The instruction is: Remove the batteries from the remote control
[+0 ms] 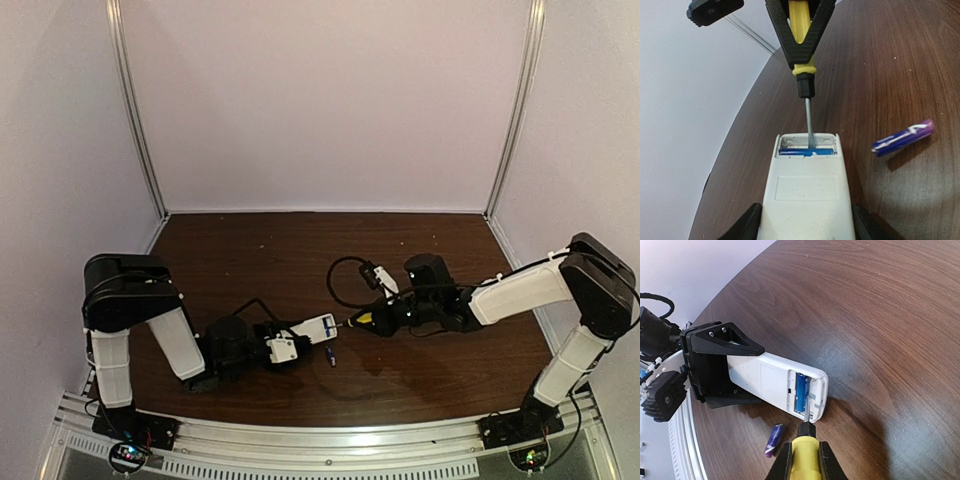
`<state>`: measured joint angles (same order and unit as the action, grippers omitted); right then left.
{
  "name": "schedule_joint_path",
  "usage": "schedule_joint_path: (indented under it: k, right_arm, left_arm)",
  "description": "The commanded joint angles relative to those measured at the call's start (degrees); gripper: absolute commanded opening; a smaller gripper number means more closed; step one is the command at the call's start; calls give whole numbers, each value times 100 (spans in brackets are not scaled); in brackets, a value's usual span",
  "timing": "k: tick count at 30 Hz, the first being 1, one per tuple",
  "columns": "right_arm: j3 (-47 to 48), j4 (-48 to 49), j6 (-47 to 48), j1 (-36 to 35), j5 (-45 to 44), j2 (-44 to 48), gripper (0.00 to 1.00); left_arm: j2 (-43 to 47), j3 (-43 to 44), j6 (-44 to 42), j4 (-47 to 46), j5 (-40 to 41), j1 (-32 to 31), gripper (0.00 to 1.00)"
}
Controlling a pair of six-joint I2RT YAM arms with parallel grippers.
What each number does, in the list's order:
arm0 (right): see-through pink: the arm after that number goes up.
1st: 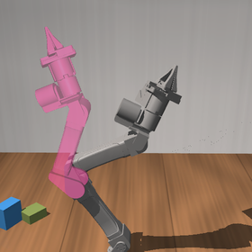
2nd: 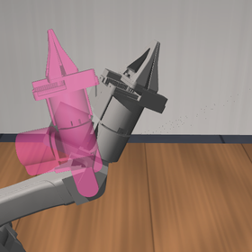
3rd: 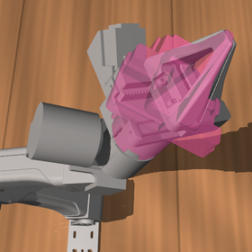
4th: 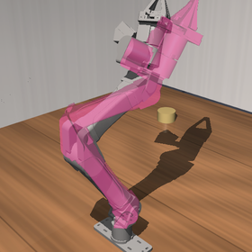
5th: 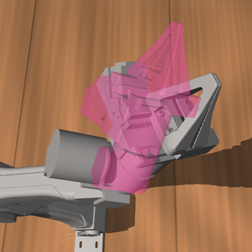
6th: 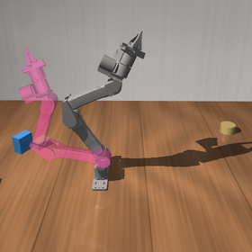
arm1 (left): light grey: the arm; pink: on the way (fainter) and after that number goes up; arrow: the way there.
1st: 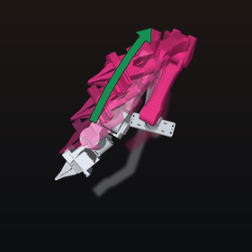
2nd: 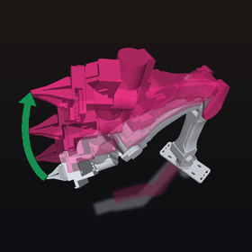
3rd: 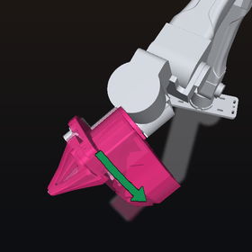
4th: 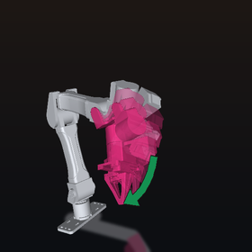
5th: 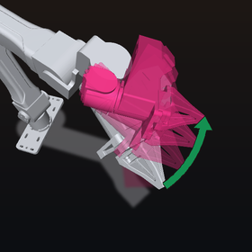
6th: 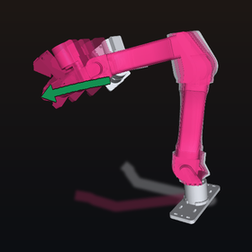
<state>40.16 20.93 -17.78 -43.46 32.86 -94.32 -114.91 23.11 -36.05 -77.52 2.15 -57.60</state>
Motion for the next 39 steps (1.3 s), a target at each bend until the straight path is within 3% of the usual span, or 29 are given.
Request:
schedule_joint_path:
  k: [1, 14, 26, 39]
  right_arm:
    - [45, -533, 171, -472, -116, 175, 0]
    - [179, -839, 13, -554, -694, 250, 0]
    - [403, -1888, -245, -1086, -2046, 754, 0]
    - [27, -1259, -776, -1094, -1641, 868, 0]
  left_arm:
    - [4, 105, 101, -453, -603, -46, 0]
    - [-33, 246, 63, -319, -335, -6, 0]
    - [15, 351, 223, -62, -211, -4, 0]
    - [87, 425, 377, 234, -565, 30, 0]
